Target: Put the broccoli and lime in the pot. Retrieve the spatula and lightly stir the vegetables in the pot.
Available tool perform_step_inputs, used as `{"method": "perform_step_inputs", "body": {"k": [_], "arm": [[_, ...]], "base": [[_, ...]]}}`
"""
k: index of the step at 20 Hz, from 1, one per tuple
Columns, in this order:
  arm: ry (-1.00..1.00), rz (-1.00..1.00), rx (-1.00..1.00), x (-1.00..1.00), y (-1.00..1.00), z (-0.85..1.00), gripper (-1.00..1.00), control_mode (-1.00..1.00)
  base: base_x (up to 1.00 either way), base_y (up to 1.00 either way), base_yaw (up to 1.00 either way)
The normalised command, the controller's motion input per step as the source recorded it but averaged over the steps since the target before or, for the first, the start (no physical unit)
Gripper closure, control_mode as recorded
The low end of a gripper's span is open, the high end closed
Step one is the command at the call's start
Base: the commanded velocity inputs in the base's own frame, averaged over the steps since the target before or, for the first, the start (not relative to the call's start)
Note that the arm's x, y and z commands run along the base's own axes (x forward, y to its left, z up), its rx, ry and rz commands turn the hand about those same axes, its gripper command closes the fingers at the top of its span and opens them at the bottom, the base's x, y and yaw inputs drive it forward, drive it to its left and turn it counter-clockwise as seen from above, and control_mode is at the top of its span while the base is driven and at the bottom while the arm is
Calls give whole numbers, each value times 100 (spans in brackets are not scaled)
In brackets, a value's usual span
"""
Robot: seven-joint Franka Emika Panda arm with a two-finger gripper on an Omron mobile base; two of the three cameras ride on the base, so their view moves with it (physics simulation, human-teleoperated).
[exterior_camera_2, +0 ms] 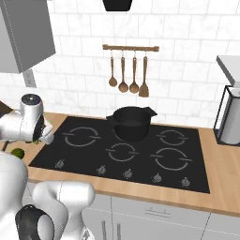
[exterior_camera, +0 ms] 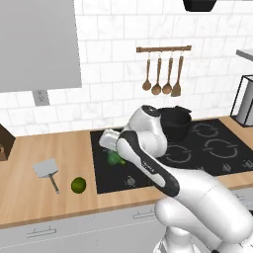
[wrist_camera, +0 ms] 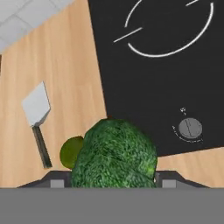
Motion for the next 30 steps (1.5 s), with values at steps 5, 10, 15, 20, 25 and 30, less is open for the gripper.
{"method": "perform_step_inputs", "body": {"k": [5, 10, 15, 20, 25, 30], "arm": [[12, 0, -48, 0, -71, 61, 100, -100], [-4, 4, -37, 1, -94, 12, 100, -100], [-1, 4, 0, 5, -100, 3, 100, -100], [16, 1, 5, 36, -100, 43, 100, -100], [13, 3, 4, 46, -96, 25, 100, -100], [5, 6, 5, 68, -68, 0, 100, -100]], "base": [[0, 0, 0], [0, 0, 0], [0, 0, 0], [0, 0, 0], [0, 0, 0], [0, 0, 0]]}}
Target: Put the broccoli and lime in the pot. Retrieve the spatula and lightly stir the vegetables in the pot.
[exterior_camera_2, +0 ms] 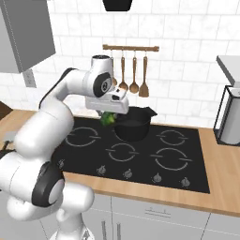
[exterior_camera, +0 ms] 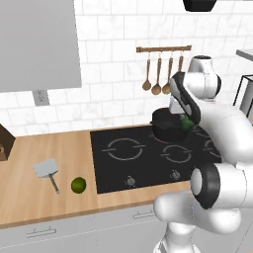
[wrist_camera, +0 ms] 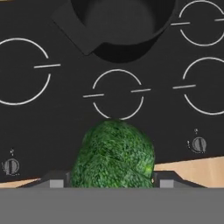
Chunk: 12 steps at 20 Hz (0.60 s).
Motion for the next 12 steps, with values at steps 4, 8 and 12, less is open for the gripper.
{"method": "perform_step_inputs", "body": {"k": [4, 8, 12], "arm": [[4, 1, 0, 84, -28, 0, 100, -100], [2, 0, 0, 75, -8, -1, 100, -100], [0, 0, 0, 44, -9, -8, 100, -100]], "base": [[0, 0, 0], [0, 0, 0], [0, 0, 0]]}}
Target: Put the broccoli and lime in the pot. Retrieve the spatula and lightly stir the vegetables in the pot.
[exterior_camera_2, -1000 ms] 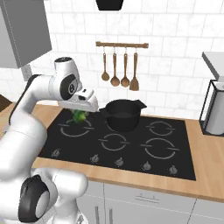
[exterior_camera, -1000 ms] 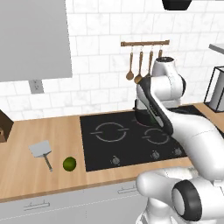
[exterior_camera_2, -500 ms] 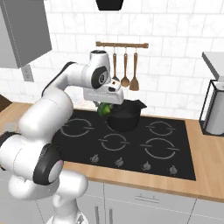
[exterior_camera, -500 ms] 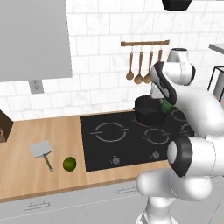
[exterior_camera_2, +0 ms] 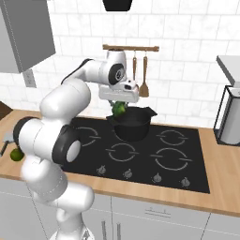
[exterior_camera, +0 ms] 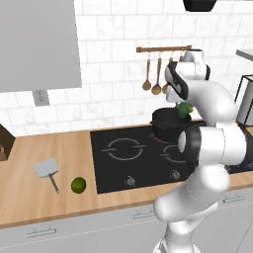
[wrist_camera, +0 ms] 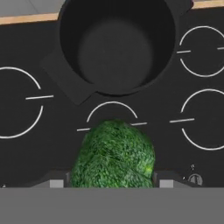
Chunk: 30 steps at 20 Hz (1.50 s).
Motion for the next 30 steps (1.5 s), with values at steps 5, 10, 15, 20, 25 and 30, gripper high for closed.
{"method": "perform_step_inputs", "body": {"k": [5, 10, 15, 20, 25, 30], "arm": [[0, 0, 0, 41, -10, -9, 100, -100], [0, 0, 0, 47, -8, 0, 100, -100], [0, 0, 0, 45, -5, -2, 100, -100], [0, 0, 0, 42, 0, -13, 100, -100], [0, 0, 0, 40, -1, -33, 100, -100], [0, 0, 0, 13, 0, -37, 100, -100]], "base": [[0, 0, 0], [0, 0, 0], [0, 0, 0], [0, 0, 0], [0, 0, 0], [0, 0, 0]]}}
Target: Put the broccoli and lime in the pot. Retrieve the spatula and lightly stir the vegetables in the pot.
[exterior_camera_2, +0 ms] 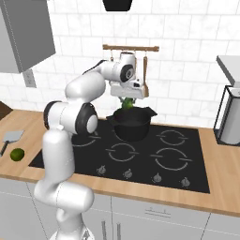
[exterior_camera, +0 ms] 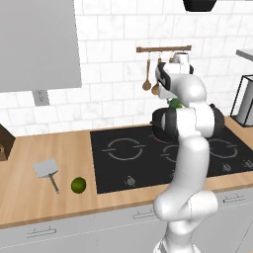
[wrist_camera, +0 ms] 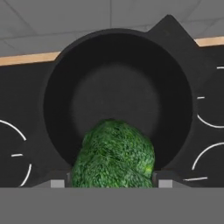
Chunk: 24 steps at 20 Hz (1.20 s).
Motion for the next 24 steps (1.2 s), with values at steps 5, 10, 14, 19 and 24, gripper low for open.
{"method": "perform_step_inputs", "body": {"k": [5, 10, 14, 19, 24], "arm": [[0, 0, 0, 24, -1, -33, 100, -100], [0, 0, 0, 17, -2, -41, 100, -100], [0, 0, 0, 17, -1, -45, 100, -100], [0, 0, 0, 24, -13, -33, 100, -100], [0, 0, 0, 24, -15, -27, 100, -100]], "base": [[0, 0, 0], [0, 0, 0], [0, 0, 0], [0, 0, 0], [0, 0, 0]]}}
